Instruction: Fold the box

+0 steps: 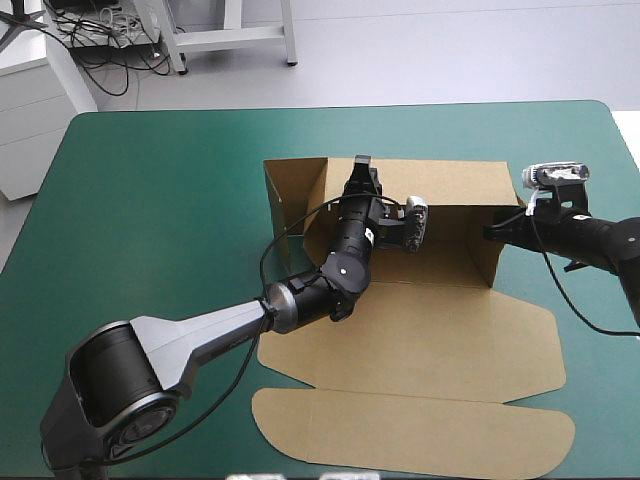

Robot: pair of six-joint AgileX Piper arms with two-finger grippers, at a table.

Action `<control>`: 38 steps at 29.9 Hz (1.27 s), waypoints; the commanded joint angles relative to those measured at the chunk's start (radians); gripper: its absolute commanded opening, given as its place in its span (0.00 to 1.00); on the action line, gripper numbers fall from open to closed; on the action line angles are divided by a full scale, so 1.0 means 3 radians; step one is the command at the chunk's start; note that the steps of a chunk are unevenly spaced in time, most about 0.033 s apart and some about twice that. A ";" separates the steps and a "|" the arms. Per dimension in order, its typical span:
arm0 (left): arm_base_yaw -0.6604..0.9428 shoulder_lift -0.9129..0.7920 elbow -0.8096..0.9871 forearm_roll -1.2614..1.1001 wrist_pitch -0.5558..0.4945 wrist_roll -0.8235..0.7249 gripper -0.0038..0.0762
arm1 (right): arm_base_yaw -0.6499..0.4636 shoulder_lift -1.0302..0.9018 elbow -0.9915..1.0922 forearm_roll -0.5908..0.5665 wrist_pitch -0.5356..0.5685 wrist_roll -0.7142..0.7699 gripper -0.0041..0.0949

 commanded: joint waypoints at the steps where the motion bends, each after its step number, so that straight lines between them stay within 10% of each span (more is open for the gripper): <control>1: -0.0017 -0.0122 -0.0053 -0.0026 -0.0037 -0.0132 0.37 | 0.0087 -0.0001 -0.0022 0.0086 0.0112 0.0003 0.04; 6: -0.0017 -0.0122 -0.0053 0.0014 -0.0037 -0.0331 0.53 | 0.0087 0.0007 -0.0022 0.0086 0.0003 0.0006 0.04; 27: -0.0517 -0.0128 -0.0602 0.0460 0.0719 -0.0592 0.53 | 0.0087 0.0730 -0.0624 0.0095 -0.0506 0.0207 0.04; 30: -0.0547 -0.0176 -0.0741 0.0460 0.0956 -0.0592 0.44 | 0.0087 0.0730 -0.0664 0.0095 -0.0498 0.0207 0.04; 34: -0.0480 -0.0357 -0.0860 0.0452 0.1051 -0.0599 0.08 | 0.0087 0.0730 -0.0664 0.0080 -0.0393 0.0207 0.04; 38: -0.0263 -0.0569 -0.0876 0.0314 0.1051 -0.0614 0.04 | 0.0087 0.0655 -0.0664 0.0080 -0.0275 0.0207 0.04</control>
